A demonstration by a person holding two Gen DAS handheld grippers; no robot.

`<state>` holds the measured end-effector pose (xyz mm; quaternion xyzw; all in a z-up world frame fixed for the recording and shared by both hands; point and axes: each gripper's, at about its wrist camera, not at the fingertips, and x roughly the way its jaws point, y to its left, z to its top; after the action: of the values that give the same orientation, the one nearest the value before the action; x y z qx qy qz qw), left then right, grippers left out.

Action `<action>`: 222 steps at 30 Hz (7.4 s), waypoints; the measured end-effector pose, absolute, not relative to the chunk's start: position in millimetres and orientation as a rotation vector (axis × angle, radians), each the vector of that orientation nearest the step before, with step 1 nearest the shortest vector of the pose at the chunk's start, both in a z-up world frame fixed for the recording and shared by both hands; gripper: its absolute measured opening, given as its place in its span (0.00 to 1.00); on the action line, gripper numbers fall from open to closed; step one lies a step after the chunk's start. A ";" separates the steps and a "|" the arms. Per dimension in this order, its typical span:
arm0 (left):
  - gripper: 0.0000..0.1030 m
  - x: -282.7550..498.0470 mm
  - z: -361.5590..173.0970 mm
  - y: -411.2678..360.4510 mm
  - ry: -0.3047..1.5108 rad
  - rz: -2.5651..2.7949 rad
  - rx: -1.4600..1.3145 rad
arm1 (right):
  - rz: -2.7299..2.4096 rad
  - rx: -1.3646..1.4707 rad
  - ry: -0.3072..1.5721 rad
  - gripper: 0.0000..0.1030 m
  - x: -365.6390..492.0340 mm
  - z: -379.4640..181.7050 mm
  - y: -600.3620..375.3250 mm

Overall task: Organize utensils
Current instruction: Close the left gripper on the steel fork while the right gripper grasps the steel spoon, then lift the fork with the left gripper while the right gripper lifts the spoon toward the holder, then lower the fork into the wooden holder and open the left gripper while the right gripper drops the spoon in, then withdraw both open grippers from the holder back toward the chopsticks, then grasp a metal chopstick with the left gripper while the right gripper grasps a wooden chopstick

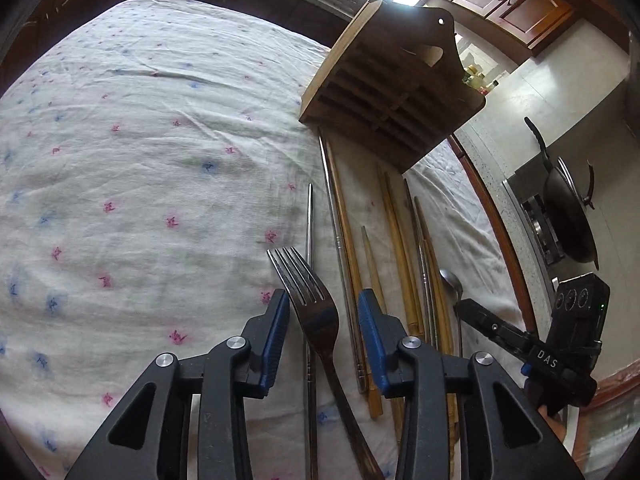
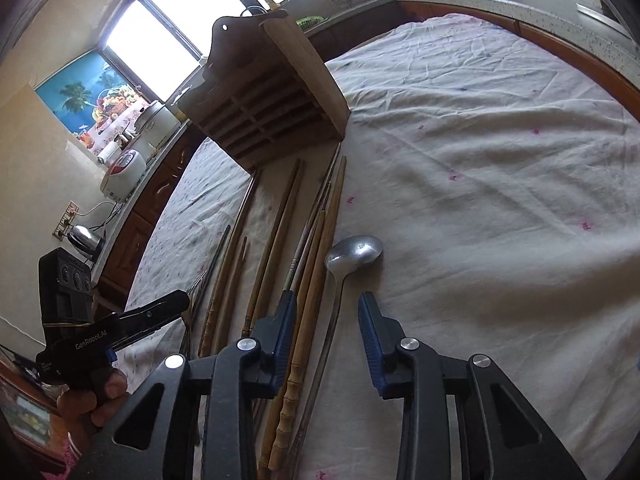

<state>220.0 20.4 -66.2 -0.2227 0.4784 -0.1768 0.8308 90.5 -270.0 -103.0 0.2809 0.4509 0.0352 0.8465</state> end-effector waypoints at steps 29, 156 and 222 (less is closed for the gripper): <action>0.00 167.8 5.9 59.3 0.727 -0.544 -0.580 | 0.046 0.485 0.663 0.02 65.2 -9.3 -275.4; 0.92 118.7 -5.6 9.6 0.673 -0.200 -0.209 | -0.100 0.296 0.625 1.00 50.2 -23.1 -247.8; 0.03 244.2 -27.3 -29.8 0.871 -0.351 -0.129 | -0.027 0.335 0.874 0.05 173.5 -71.4 -259.6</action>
<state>244.2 -29.8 -27.3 -0.0619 0.4194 -0.1690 0.8898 173.5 -259.6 -71.4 0.1612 0.4211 -0.0131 0.8925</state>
